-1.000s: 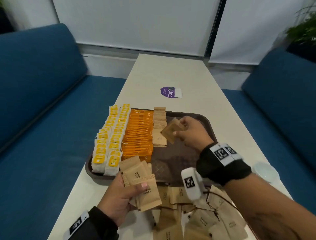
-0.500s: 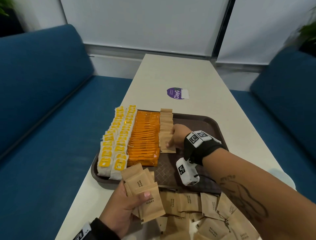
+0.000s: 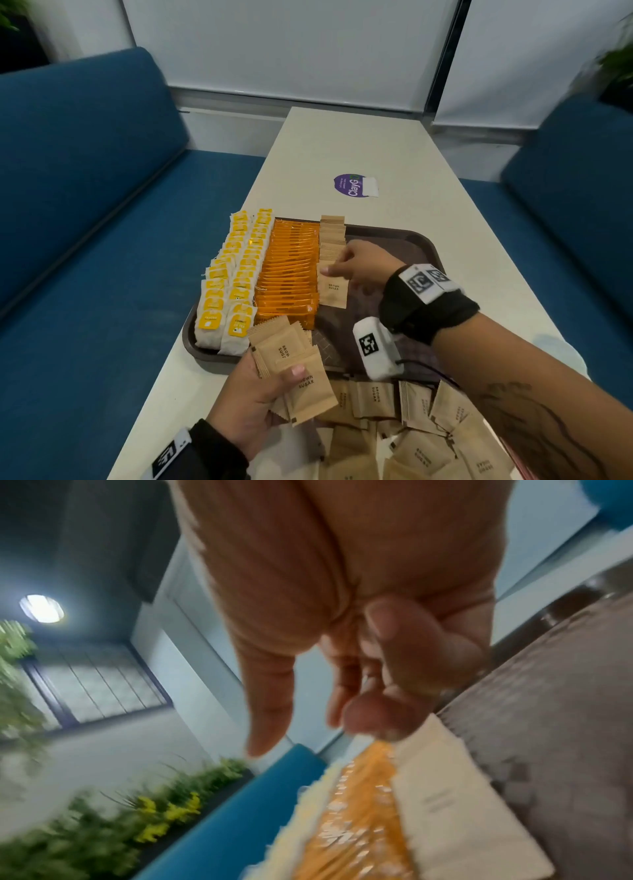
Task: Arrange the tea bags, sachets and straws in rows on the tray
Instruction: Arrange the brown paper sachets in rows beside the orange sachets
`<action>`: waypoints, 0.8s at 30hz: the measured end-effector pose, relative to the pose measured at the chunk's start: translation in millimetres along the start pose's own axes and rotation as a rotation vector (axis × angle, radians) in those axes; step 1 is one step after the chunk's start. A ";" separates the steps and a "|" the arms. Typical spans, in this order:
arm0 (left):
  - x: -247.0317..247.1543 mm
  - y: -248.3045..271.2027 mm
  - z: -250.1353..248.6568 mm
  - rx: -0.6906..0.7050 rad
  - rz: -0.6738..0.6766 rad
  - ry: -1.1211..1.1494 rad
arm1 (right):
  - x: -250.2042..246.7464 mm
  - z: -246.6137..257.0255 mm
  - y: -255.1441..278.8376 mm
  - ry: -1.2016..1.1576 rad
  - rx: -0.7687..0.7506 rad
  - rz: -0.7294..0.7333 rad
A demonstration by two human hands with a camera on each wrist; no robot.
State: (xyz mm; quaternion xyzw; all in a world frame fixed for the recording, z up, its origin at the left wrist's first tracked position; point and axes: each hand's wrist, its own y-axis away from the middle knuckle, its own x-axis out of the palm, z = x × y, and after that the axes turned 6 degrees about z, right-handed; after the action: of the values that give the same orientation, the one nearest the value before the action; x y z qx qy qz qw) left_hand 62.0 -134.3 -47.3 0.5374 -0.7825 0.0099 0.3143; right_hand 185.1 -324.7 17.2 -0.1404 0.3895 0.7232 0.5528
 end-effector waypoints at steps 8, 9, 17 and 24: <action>10.3 -4.6 3.0 0.046 -0.017 0.019 | 43.2 -3.8 92.3 -0.151 -0.062 0.316; 11.7 -4.3 3.2 0.046 -0.026 0.033 | 47.7 -7.1 93.4 -0.172 -0.069 0.287; 6.5 1.4 2.9 0.007 -0.123 0.096 | 37.6 -20.4 93.2 -0.372 -0.015 0.163; -3.0 1.3 1.3 -0.048 -0.174 0.123 | 9.0 -30.4 34.7 -0.430 0.196 -0.070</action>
State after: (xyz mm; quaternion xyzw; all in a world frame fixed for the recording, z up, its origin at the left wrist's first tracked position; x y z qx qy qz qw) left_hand 61.0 -131.7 -49.5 0.5940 -0.7122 -0.0029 0.3742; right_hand 143.6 -343.3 5.7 0.0577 0.3260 0.6755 0.6588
